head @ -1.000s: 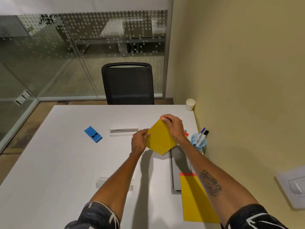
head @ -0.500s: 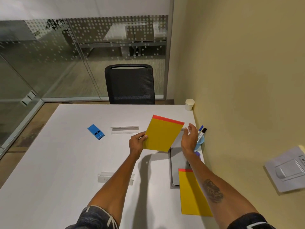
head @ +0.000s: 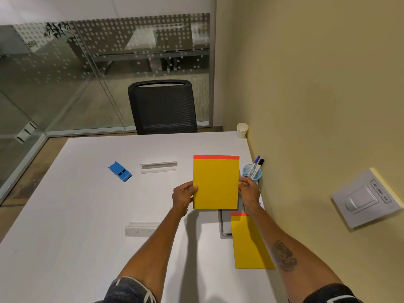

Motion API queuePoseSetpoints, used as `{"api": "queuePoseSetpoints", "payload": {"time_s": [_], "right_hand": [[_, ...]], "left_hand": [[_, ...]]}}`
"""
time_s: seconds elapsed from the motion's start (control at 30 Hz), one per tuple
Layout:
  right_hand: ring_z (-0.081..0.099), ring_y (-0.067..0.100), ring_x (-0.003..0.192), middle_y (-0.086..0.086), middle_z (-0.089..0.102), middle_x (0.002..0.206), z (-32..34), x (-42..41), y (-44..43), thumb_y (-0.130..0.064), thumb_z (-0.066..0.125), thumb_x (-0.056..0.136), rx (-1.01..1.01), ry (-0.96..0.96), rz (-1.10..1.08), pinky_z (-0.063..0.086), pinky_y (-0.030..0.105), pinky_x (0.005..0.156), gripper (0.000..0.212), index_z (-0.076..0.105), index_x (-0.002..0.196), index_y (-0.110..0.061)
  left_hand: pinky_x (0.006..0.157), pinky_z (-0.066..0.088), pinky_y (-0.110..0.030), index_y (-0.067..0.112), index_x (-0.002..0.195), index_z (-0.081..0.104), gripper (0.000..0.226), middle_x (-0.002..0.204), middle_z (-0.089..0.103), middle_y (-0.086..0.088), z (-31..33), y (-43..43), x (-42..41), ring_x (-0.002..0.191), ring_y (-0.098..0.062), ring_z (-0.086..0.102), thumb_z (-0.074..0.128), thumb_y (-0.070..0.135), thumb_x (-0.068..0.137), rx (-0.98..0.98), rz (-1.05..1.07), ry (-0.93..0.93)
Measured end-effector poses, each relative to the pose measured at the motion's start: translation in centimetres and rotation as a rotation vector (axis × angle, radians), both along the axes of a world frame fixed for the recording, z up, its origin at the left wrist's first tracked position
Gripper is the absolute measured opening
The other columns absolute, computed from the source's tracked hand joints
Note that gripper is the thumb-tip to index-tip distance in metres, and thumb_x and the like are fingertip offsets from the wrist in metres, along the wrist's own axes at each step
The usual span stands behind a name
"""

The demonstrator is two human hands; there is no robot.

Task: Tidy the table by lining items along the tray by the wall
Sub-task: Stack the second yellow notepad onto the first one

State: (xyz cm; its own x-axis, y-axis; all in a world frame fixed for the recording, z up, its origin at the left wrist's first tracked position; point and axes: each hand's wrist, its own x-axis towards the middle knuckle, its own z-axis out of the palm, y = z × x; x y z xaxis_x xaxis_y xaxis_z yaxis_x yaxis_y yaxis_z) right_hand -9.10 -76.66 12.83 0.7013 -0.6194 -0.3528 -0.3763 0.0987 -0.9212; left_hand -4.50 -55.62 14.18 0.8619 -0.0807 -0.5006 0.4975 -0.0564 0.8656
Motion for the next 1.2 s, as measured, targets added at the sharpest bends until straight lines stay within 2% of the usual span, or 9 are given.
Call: {"api": "queuePoseSetpoints", "payload": {"time_s": [0.17,0.33,0.47,0.67,0.77,0.87,0.97,1.07,1.2], "right_hand": [[0.058,0.029,0.099,0.018,0.064,0.112,-1.7,-2.3,-1.1,0.002,0.049,0.098,-0.009,0.097,0.015,0.051,0.047,0.098,0.029,0.064,0.123,0.008],[0.053,0.031,0.074,0.029,0.065,0.104,-2.7,-5.0,-1.8,-0.002,0.046,0.1,-0.063,0.205,0.071,0.044,0.03,0.06,0.03,0.066,0.12,0.007],[0.061,0.047,0.107,0.026,0.068,0.116,-3.4,-6.7,-2.8,-0.004,0.049,0.098,-0.126,0.286,0.092,0.048,0.03,0.064,0.03,0.07,0.118,0.0],[0.062,0.039,0.109,0.021,0.067,0.12,-4.8,-9.3,-4.6,-0.01,0.043,0.102,-0.159,0.417,0.096,0.051,0.041,0.09,0.032,0.068,0.118,0.001],[0.057,0.032,0.087,0.023,0.067,0.109,-5.6,-10.6,-5.3,-0.003,0.043,0.098,-0.164,0.467,0.069,0.045,0.035,0.068,0.029,0.067,0.11,0.007],[0.039,0.024,0.073,0.023,0.05,0.083,-6.3,-11.8,-5.7,0.004,0.043,0.09,-0.149,0.542,0.066,0.024,0.029,0.051,0.015,0.057,0.083,0.002],[0.047,0.031,0.074,0.024,0.055,0.089,-6.8,-12.6,-5.9,0.002,0.047,0.089,-0.134,0.567,0.054,0.03,0.028,0.059,0.012,0.059,0.089,-0.001],[0.061,0.039,0.096,0.025,0.065,0.114,-7.4,-13.2,-5.8,-0.002,0.05,0.092,-0.128,0.554,0.05,0.04,0.03,0.072,0.027,0.062,0.114,0.006],[0.059,0.04,0.112,0.024,0.062,0.124,-8.0,-13.7,-5.7,-0.005,0.052,0.092,-0.132,0.552,0.064,0.048,0.041,0.093,0.034,0.057,0.125,0.002]], "left_hand": [[0.097,0.053,-0.053,0.002,0.142,0.052,0.048,0.129,0.064,-0.025,-1.5,-0.9,-2.3,0.117,-0.044,0.063,0.057,-0.005,0.095,0.012,-0.036,0.052],[0.096,0.055,-0.052,0.009,0.137,0.054,0.04,0.125,0.065,-0.023,-3.2,-2.3,-4.6,0.105,-0.037,0.065,0.054,0.003,0.097,0.102,-0.072,0.078],[0.098,0.054,-0.05,0.011,0.134,0.056,0.036,0.127,0.063,-0.019,-4.1,-4.1,-6.1,0.117,-0.039,0.062,0.053,0.009,0.098,0.139,-0.082,0.146],[0.104,0.051,-0.052,0.006,0.129,0.062,0.032,0.127,0.065,-0.015,-5.8,-6.5,-7.9,0.119,-0.037,0.062,0.05,0.007,0.099,0.144,-0.106,0.193],[0.102,0.051,-0.052,0.006,0.119,0.067,0.026,0.114,0.066,-0.015,-6.6,-7.7,-8.8,0.105,-0.032,0.063,0.051,0.006,0.099,0.154,-0.132,0.209],[0.095,0.053,-0.05,0.005,0.103,0.071,0.021,0.098,0.066,-0.017,-7.6,-8.6,-9.9,0.089,-0.03,0.06,0.052,0.01,0.098,0.176,-0.177,0.22],[0.091,0.055,-0.048,0.005,0.088,0.065,0.016,0.088,0.062,-0.018,-8.3,-9.2,-10.8,0.081,-0.027,0.056,0.054,0.014,0.095,0.186,-0.184,0.277],[0.096,0.053,-0.052,0.003,0.09,0.064,0.015,0.091,0.064,-0.019,-9.2,-9.6,-11.3,0.085,-0.029,0.06,0.055,0.015,0.095,0.187,-0.194,0.327],[0.097,0.053,-0.05,0.005,0.085,0.062,0.017,0.09,0.063,-0.016,-9.7,-10.2,-11.7,0.086,-0.028,0.059,0.054,0.015,0.095,0.231,-0.195,0.337]]}}
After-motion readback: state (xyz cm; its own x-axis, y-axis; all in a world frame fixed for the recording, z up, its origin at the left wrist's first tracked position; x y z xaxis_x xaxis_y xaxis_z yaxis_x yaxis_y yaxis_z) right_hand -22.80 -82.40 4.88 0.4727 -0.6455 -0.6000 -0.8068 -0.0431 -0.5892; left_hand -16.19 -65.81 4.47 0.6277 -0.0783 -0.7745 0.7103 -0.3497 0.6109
